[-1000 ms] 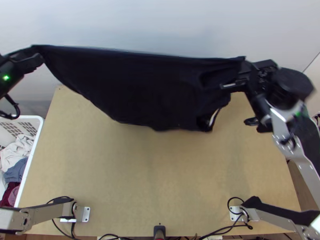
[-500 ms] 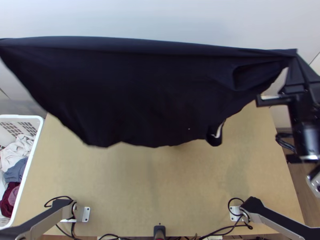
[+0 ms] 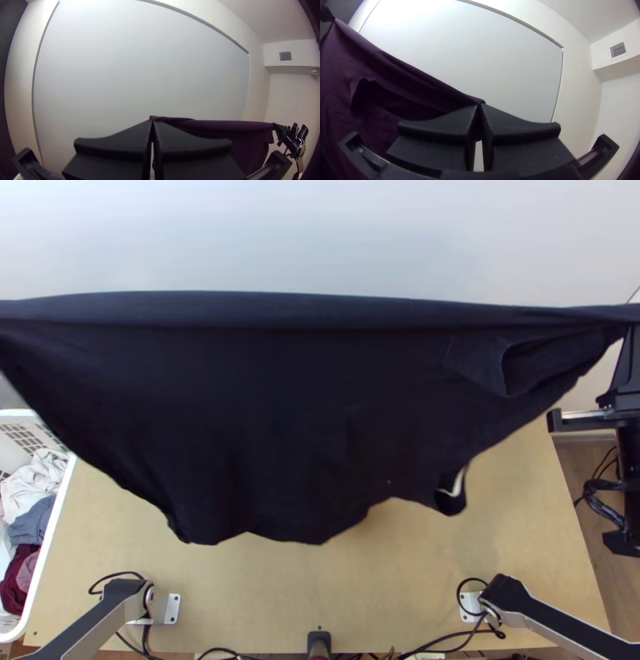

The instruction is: Fold the t-shirt

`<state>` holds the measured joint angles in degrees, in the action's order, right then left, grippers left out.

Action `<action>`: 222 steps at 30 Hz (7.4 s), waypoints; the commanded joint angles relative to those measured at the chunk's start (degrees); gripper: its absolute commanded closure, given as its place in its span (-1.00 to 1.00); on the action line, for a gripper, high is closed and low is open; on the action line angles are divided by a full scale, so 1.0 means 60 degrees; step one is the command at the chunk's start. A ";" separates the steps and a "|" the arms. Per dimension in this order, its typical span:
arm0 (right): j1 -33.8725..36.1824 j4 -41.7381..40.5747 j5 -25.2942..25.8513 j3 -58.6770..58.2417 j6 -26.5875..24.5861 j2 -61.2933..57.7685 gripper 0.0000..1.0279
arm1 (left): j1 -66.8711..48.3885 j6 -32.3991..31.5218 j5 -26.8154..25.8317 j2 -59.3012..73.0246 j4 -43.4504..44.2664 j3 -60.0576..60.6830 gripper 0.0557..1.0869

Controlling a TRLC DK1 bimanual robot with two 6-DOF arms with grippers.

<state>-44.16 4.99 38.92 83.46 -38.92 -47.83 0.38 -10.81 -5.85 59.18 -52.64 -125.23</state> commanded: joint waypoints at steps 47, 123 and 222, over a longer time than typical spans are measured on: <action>0.4445 -0.3381 -0.2297 -0.0624 0.6091 -1.0470 0.94 | 0.0127 -0.0704 0.1897 0.7686 0.8437 0.7014 0.93; 0.3391 0.3591 -0.1242 -0.4301 0.8127 -0.3688 -0.91 | -0.2100 -0.1348 0.0638 -0.0122 -0.0294 1.2830 -0.90; -0.1209 0.4734 -0.4186 -0.6015 0.9152 -0.5387 0.94 | -0.2364 -0.2198 0.1853 0.1226 0.1962 1.1716 0.92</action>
<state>-52.71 29.32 12.14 46.26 16.45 -83.46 -13.61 -24.43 5.43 68.45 -38.59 -54.87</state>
